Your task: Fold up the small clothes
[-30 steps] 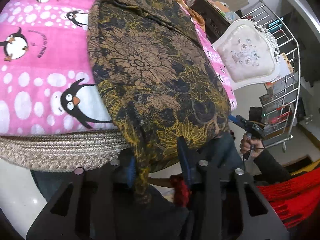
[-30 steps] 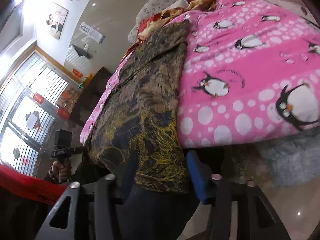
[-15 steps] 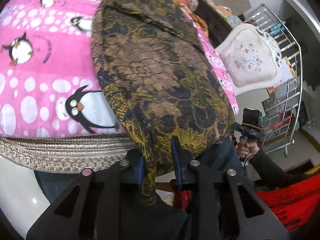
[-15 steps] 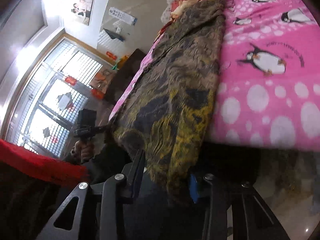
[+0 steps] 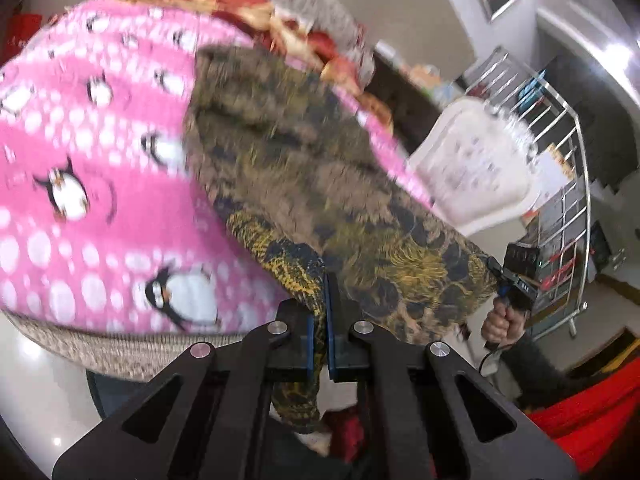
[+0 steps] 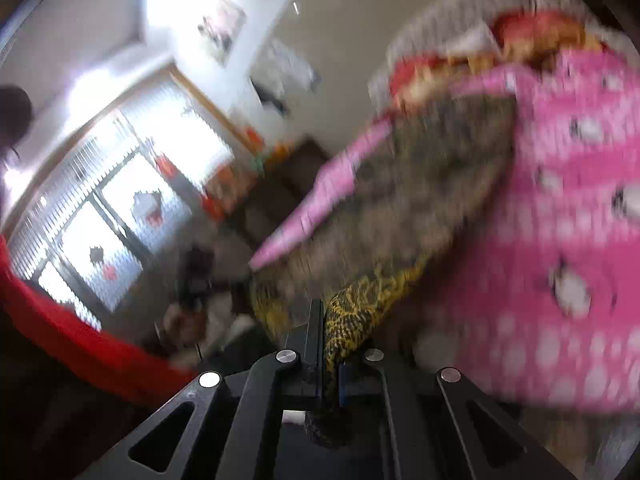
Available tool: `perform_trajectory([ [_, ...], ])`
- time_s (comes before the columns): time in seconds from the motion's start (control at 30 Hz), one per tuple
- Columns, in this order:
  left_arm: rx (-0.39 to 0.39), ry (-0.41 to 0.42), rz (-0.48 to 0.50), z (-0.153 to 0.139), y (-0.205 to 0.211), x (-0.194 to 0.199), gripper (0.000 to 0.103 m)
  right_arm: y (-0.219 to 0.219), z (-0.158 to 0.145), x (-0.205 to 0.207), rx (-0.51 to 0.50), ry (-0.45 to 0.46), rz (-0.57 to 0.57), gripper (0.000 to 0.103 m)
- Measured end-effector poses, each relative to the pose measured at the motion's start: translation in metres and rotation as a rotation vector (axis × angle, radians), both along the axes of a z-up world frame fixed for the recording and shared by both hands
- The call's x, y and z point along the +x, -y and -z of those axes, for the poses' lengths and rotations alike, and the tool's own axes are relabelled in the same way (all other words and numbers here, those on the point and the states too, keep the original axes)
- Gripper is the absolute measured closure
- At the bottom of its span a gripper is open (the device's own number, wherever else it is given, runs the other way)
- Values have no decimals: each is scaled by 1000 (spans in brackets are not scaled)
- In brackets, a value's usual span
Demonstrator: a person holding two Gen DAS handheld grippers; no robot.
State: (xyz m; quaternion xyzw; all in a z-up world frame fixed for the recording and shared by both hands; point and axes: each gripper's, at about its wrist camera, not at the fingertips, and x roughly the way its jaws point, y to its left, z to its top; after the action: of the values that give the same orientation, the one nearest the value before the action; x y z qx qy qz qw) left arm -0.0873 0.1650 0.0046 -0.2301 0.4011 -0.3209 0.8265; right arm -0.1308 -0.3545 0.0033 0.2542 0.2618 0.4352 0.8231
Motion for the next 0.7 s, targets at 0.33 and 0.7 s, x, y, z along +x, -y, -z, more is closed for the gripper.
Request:
perform_trajectory([
  [0.33,-221,157,-76,-59,-40,-34,101,4,-84,-30,75,226,46,99],
  [0.7,-229,93,-116,-47,-40,-12,101,25,-56,-4,42,65,126,99],
])
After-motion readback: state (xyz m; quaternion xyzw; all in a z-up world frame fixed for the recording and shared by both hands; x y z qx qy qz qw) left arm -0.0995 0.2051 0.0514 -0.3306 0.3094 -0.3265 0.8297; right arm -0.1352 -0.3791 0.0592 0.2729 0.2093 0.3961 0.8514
